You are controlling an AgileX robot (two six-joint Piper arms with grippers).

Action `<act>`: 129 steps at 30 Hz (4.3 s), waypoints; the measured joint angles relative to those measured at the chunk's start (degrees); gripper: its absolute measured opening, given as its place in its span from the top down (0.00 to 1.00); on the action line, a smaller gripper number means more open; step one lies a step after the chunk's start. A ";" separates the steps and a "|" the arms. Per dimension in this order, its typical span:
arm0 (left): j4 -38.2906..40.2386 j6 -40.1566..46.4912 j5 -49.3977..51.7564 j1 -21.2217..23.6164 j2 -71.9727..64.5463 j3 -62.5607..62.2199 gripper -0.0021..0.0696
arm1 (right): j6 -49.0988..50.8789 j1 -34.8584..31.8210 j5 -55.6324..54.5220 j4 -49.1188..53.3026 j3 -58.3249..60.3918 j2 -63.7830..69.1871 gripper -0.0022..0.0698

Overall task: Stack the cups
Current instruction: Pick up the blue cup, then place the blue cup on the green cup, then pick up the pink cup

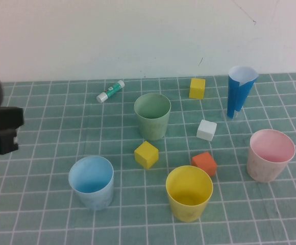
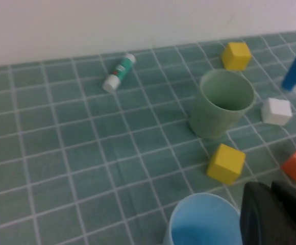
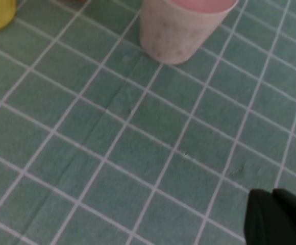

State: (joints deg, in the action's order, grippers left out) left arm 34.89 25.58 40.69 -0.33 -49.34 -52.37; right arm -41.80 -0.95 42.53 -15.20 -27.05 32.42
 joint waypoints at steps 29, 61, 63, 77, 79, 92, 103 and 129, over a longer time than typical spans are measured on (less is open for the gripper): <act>-41.09 -26.34 3.67 -23.56 -31.89 -9.96 0.17 | -5.71 0.00 -1.88 -5.94 0.00 2.77 0.97; -34.89 -27.82 7.93 -23.70 -39.27 -17.45 0.95 | -5.94 0.00 -6.82 -6.36 2.97 2.77 0.97; -33.20 -27.74 8.77 -23.70 -38.91 -22.08 0.95 | -5.94 0.00 -6.82 -6.36 2.97 2.77 0.97; -27.96 -27.46 1.55 -23.87 -52.95 -47.57 0.95 | -5.73 0.00 -6.82 -6.36 2.97 2.77 0.97; -27.67 -27.33 1.55 -23.97 -55.78 -48.83 0.95 | -5.73 0.00 -6.82 -6.36 2.97 2.77 0.97; -28.62 -28.72 3.63 -23.97 -61.39 -50.48 0.95 | -5.73 0.00 -6.82 -6.36 2.97 2.77 0.97; -31.46 -29.07 6.29 -23.97 -61.39 -50.48 0.68 | -5.73 0.00 -6.82 -8.57 2.97 2.77 0.97; -46.40 -39.88 -9.16 -23.97 -18.99 -21.27 0.93 | -25.46 0.00 -1.48 -25.48 -21.75 37.94 0.97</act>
State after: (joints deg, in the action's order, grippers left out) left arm -11.51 -14.30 31.52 -24.30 -68.33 -73.64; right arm -67.26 -0.95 41.06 -40.69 -48.79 70.37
